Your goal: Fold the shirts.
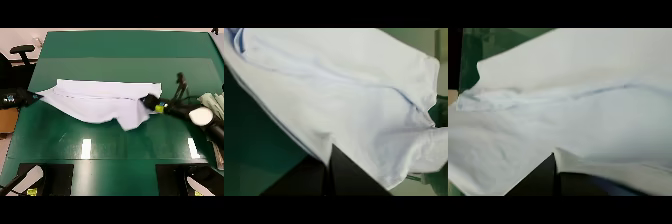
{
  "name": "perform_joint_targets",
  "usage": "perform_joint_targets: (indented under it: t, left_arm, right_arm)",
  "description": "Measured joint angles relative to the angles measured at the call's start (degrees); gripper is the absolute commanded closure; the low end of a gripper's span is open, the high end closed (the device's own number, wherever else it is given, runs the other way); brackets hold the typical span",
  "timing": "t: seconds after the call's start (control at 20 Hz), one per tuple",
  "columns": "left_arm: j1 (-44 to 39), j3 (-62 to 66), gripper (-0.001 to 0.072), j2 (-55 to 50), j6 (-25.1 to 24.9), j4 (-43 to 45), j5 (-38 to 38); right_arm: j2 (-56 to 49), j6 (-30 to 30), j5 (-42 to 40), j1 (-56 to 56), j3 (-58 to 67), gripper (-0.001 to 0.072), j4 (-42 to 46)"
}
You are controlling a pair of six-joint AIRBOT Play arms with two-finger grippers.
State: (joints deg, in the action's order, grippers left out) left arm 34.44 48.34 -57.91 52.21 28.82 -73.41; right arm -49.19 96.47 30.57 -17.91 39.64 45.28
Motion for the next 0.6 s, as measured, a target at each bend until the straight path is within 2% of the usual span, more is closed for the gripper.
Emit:
perform_joint_targets:
  t: [0.2,0.45,0.6]
  left_arm:
    - [-6.49,0.7,0.0684,-0.04,-2.62,-2.84,8.26]
    - [-16.87,0.94,0.0682,-4.61,-5.46,-3.37,30.58]
    - [-22.34,0.96,0.0682,-9.62,-9.53,-3.41,40.85]
  right_arm:
    - [-5.25,-8.66,7.45,10.82,8.13,0.0687,-0.17]
    - [-14.6,-16.31,11.87,17.75,16.04,0.0687,-0.52]
    - [-21.03,-18.86,12.72,19.15,19.89,0.0687,-0.68]
